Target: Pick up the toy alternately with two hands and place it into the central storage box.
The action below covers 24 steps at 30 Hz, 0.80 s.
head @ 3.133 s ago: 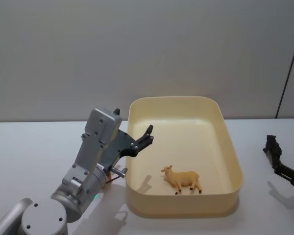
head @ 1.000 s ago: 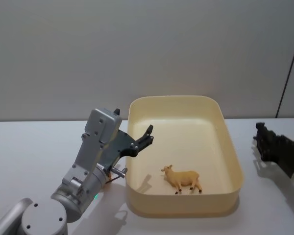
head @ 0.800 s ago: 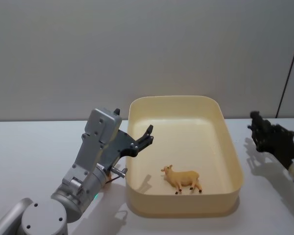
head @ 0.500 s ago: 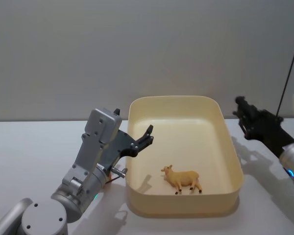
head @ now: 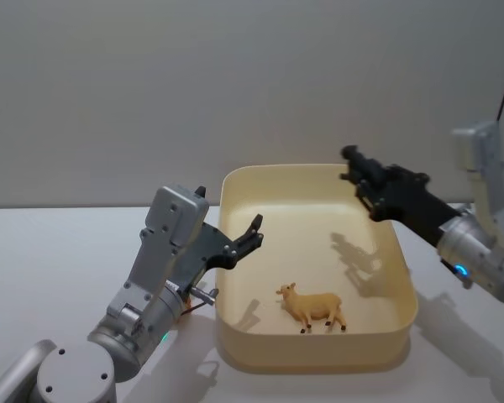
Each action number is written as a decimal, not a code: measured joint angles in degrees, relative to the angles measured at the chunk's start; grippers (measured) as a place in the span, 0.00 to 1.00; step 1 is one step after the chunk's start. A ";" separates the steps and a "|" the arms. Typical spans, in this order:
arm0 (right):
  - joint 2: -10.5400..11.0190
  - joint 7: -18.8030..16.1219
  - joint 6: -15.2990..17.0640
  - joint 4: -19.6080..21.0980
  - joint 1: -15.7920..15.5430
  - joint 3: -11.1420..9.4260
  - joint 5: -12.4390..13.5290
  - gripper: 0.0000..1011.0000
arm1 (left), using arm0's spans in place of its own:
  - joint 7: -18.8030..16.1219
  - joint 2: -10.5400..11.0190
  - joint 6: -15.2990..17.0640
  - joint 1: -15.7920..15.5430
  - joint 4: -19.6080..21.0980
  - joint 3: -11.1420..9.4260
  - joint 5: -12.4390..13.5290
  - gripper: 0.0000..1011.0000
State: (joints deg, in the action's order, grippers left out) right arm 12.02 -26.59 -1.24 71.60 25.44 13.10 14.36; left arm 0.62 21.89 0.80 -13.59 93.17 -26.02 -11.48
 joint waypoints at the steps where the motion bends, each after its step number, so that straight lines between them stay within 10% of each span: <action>1: -0.25 -0.66 0.43 -0.35 0.49 0.22 -0.18 0.33 | 0.00 0.00 0.00 0.00 0.00 0.00 0.00 0.99; 8: -2.05 -4.56 3.84 -3.50 4.12 1.74 -2.15 0.34 | 0.00 0.00 0.00 0.00 0.00 0.00 0.00 0.99; 24: -3.94 -8.18 6.95 -7.36 8.11 3.31 -4.28 0.82 | 0.00 0.00 0.00 0.00 0.00 0.00 0.00 0.99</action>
State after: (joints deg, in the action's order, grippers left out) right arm 8.08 -34.77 5.71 64.24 33.56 16.41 10.07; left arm 0.62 21.90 0.80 -13.59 93.17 -26.02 -11.48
